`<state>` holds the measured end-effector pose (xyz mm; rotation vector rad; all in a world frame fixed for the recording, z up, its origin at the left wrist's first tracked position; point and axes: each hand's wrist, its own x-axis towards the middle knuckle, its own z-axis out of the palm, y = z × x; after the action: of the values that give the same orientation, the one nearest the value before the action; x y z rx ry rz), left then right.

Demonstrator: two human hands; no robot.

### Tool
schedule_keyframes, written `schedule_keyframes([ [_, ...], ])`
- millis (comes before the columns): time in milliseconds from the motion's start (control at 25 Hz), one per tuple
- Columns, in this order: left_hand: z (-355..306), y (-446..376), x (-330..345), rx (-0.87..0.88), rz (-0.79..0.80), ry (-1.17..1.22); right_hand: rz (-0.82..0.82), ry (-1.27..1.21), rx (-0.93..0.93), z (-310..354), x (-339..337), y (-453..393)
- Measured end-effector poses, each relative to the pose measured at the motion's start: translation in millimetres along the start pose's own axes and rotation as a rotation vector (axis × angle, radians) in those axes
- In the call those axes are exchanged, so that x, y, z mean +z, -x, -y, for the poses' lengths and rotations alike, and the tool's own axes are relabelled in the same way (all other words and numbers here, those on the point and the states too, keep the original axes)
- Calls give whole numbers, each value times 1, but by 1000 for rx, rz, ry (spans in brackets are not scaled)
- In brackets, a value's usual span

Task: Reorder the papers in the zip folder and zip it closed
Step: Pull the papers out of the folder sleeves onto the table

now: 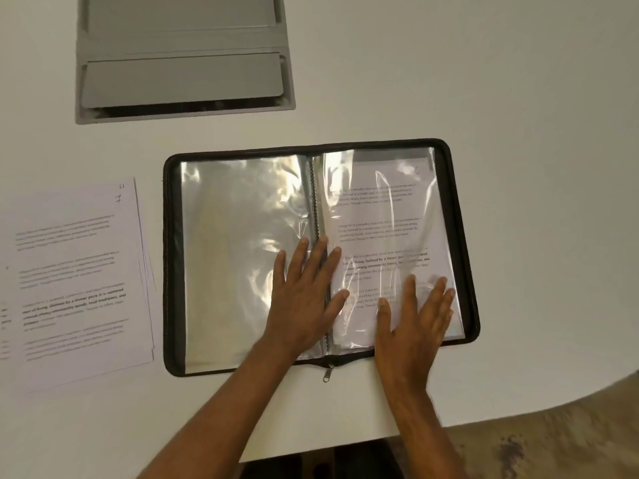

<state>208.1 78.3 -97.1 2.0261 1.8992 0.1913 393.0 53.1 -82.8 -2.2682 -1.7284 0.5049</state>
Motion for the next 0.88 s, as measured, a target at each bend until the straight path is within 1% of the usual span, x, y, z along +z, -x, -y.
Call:
schedule_keyframes([
  [80,1,-2,-6,-30,-2,126,1,-237,-22,8,-3,2],
  [160,2,-3,-18,-87,-8,348,-8,-471,-17,19,-7,4],
  [240,3,-2,-32,-161,-4,605,-43,-607,4,35,-15,5],
  [320,6,-1,-52,-302,-25,926,-62,-648,-24,55,-24,10],
  [360,9,-1,-62,-391,-56,1065,-62,-634,-75,67,-28,14],
  [400,14,-1,-73,-475,-104,1153,-51,-612,-148,80,-28,21],
  [440,21,-2,-85,-537,-175,1192,-23,-600,-229,93,-25,30],
  [520,33,1,-107,-590,-344,1149,94,-617,-354,120,-17,48],
  [600,41,5,-123,-615,-480,1022,258,-665,-424,137,-10,62],
  [680,42,9,-136,-596,-587,884,405,-726,-433,142,-9,68],
  [720,41,10,-141,-548,-618,798,450,-773,-406,141,-10,67],
  [760,38,9,-143,-484,-631,702,458,-821,-361,137,-13,65],
  [800,35,7,-143,-412,-632,610,430,-848,-305,129,-14,60],
  [840,31,4,-142,-343,-618,528,362,-815,-237,118,-14,53],
  [880,26,-1,-137,-283,-572,460,261,-707,-160,102,-11,44],
])
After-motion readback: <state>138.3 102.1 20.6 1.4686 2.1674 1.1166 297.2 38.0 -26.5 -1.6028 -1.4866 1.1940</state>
